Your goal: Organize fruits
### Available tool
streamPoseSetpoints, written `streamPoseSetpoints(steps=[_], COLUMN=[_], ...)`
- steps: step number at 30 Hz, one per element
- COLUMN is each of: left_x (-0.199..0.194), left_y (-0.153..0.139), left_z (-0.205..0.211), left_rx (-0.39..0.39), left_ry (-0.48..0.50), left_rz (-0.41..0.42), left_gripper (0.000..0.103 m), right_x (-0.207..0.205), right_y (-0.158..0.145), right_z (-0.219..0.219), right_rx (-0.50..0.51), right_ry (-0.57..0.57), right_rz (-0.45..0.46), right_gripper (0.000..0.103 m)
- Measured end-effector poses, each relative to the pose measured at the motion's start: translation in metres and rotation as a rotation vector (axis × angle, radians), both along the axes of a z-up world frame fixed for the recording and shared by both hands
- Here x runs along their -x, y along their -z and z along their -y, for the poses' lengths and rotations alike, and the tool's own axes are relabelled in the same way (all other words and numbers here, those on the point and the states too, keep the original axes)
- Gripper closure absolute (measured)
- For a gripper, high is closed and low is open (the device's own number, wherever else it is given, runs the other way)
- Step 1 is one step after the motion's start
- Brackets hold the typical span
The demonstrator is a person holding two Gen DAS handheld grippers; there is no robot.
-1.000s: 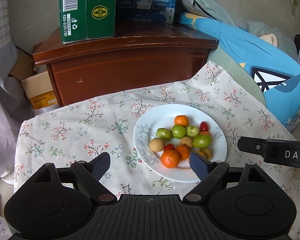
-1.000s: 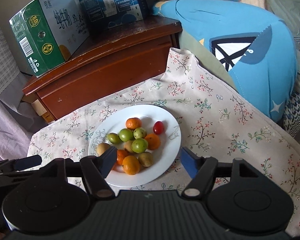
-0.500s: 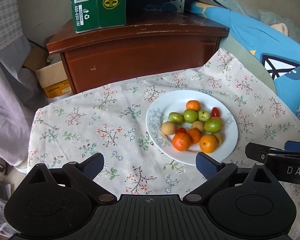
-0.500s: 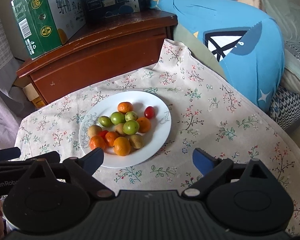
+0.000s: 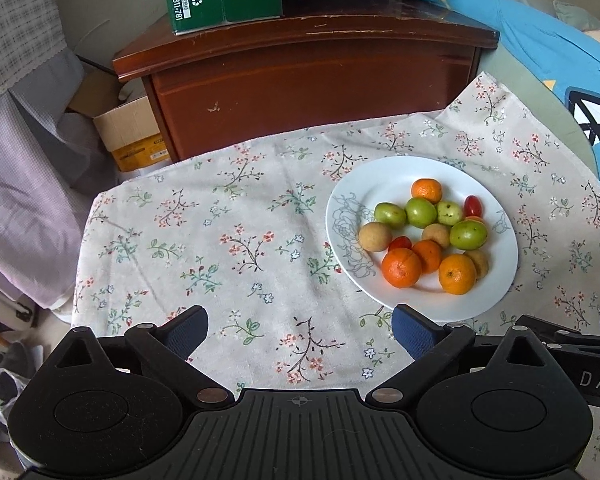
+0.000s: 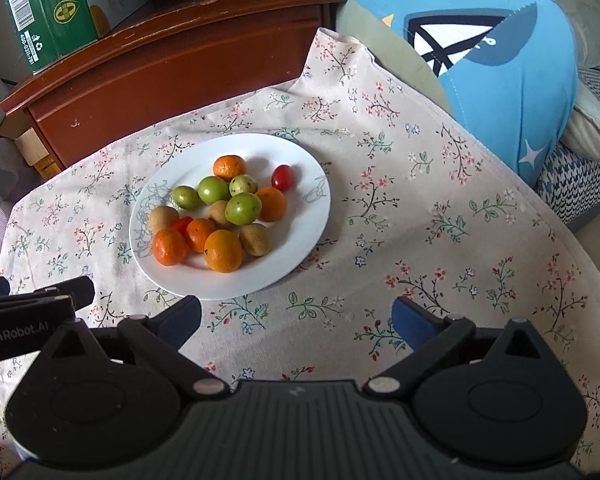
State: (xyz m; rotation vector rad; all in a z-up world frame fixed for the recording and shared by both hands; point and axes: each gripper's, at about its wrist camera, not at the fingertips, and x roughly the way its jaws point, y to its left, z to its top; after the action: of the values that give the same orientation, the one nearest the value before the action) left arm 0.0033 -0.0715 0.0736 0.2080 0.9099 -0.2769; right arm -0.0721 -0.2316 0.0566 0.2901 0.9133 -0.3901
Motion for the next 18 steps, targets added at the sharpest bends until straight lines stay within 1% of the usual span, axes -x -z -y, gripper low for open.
streamPoseSetpoints(steps=[18], left_x=[-0.0024], left_y=[0.0081], left_z=[0.0043], left_rx=[-0.012], left_ry=[0.001], left_rz=[-0.022], left_gripper=[0.004], right_x=[-0.0050], right_y=[0.0036], right_z=[-0.0033], right_rx=[0.010], right_ry=[-0.031], right_rz=[-0.018], right_gripper=[0.002])
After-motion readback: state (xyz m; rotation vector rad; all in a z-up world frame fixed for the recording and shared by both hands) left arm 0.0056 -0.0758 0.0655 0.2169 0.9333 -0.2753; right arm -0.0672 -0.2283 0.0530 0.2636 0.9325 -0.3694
